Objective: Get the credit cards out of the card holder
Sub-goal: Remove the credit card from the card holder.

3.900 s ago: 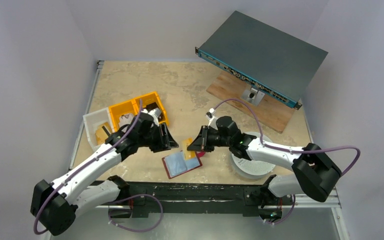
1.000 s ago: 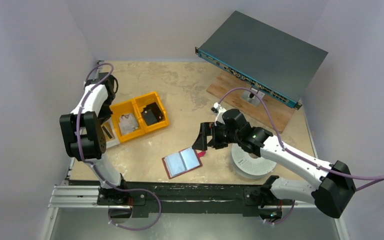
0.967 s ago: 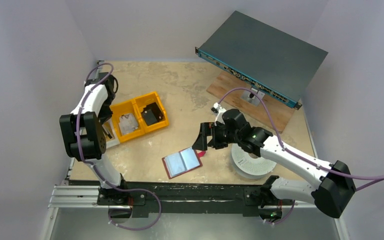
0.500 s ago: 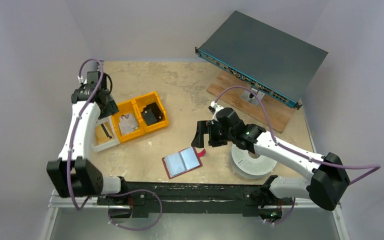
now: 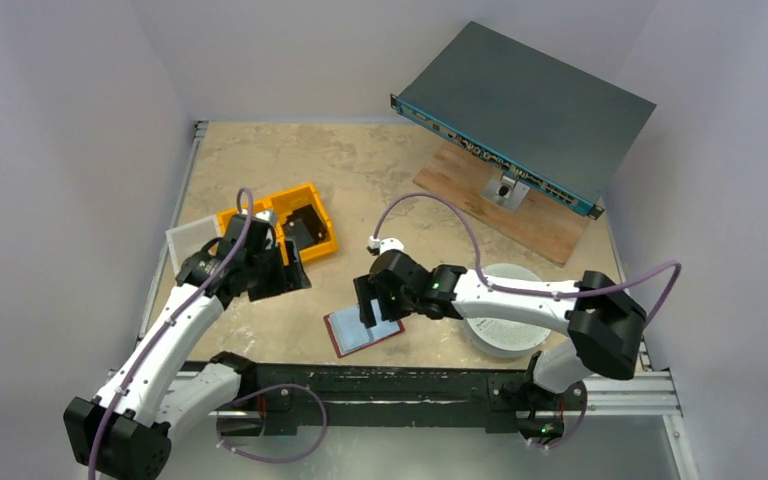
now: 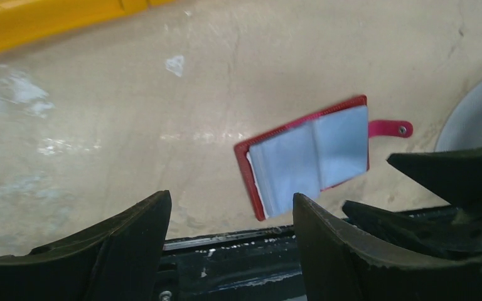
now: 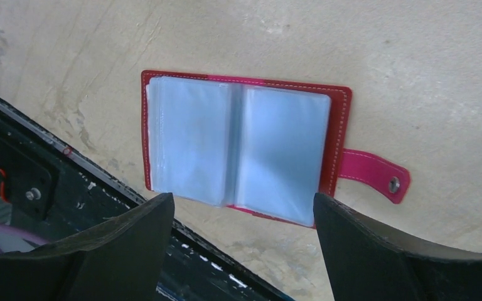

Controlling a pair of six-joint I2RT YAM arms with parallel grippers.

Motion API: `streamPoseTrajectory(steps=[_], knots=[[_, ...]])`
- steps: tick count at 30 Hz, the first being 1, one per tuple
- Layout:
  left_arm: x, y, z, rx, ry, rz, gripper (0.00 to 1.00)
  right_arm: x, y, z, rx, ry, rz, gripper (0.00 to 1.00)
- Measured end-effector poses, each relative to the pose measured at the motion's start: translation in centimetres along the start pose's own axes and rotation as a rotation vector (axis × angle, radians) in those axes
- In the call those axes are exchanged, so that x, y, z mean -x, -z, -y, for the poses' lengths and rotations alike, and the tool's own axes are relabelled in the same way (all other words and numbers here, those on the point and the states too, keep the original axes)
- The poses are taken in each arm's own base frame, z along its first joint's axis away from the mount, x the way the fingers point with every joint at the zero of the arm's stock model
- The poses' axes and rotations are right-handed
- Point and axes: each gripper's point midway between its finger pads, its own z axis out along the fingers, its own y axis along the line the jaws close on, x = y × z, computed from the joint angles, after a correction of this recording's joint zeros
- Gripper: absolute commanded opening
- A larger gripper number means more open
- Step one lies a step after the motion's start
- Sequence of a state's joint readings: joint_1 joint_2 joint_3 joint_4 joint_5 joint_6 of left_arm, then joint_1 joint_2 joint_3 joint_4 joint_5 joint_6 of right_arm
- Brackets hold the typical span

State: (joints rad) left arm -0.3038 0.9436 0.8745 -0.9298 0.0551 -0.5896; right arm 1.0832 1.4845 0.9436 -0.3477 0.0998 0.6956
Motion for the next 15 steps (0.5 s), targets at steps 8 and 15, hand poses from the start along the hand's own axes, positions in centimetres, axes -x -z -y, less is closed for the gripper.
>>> streamPoseTrajectory(steps=[8, 15], knots=[[-5.5, -2.2, 0.9, -0.133, 0.090, -0.104, 0.71, -1.7, -2.8, -2.6, -0.071, 0.091, -0.017, 0.77], [-5.9, -2.6, 1.2, -0.153, 0.141, -0.106, 0.72, -2.8, -4.9, -3.3, -0.146, 0.153, -0.028, 0.76]])
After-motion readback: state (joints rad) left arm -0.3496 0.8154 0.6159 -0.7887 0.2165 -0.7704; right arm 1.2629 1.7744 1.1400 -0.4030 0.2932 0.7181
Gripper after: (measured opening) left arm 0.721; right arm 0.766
